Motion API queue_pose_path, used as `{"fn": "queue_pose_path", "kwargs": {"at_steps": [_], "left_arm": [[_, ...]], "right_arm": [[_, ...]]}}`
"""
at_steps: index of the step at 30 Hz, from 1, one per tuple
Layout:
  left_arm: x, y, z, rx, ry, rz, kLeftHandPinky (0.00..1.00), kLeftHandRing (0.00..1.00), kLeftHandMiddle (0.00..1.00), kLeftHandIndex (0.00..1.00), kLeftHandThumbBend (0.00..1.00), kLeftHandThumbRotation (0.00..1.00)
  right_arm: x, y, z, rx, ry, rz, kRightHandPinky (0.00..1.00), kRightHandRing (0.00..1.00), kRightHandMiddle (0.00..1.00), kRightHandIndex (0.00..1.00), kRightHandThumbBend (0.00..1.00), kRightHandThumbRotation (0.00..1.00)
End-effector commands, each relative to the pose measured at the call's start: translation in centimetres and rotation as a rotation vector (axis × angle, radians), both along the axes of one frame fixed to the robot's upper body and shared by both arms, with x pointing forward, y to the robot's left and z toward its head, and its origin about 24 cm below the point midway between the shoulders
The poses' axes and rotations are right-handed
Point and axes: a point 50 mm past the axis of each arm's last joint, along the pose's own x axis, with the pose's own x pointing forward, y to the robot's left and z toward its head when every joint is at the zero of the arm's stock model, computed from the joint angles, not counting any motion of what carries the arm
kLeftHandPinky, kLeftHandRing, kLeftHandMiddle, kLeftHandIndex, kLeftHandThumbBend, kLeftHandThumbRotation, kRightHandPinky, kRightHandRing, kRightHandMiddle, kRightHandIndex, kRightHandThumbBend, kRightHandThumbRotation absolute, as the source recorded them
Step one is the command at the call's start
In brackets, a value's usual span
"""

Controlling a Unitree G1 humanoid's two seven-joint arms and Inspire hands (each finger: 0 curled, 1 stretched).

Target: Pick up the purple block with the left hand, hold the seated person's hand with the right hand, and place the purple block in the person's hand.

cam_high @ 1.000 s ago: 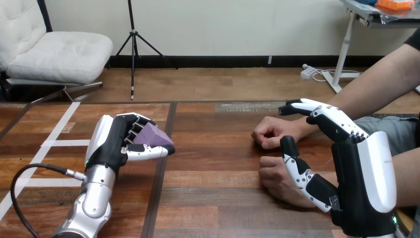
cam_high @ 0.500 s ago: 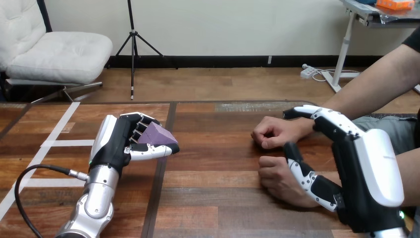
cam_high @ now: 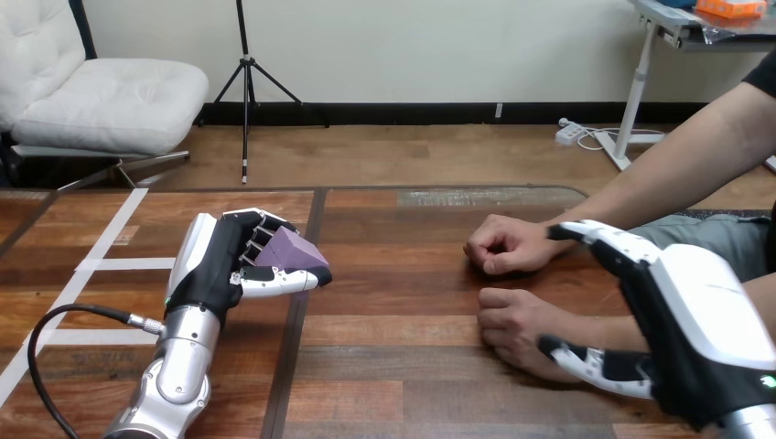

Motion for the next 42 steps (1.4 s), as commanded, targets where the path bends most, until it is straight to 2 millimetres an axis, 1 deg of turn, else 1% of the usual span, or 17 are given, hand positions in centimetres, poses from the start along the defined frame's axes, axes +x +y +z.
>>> {"fn": "queue_pose_path", "kwargs": {"at_steps": [1,12,18,36,42], "left_arm": [[1.1,-0.7,1.6,-0.022,-0.069,-0.010,0.34,0.39,0.45,0.48,0.75,0.10],[1.1,-0.7,1.6,-0.012,-0.070,-0.014,0.33,0.39,0.45,0.48,0.75,0.10],[1.1,-0.7,1.6,-0.013,-0.076,-0.020,0.33,0.38,0.44,0.48,0.75,0.11],[1.1,-0.8,1.7,-0.016,-0.083,-0.026,0.33,0.39,0.45,0.49,0.75,0.10],[1.1,-0.8,1.8,-0.018,-0.088,-0.028,0.33,0.39,0.45,0.49,0.74,0.10]], "right_arm": [[0.5,-0.4,2.3,-0.065,-0.075,0.004,0.81,0.84,0.85,0.82,0.82,0.00],[1.0,-1.5,2.6,-0.151,-0.009,-0.025,0.81,0.83,0.84,0.81,0.85,0.00],[1.4,-1.9,2.8,-0.214,0.036,-0.032,0.82,0.84,0.85,0.82,0.85,0.00],[2.9,-3.0,2.7,-0.353,0.128,-0.051,0.82,0.83,0.83,0.80,0.89,0.00],[3.4,-3.2,2.7,-0.392,0.162,-0.056,0.83,0.83,0.83,0.80,0.88,0.00]]}}
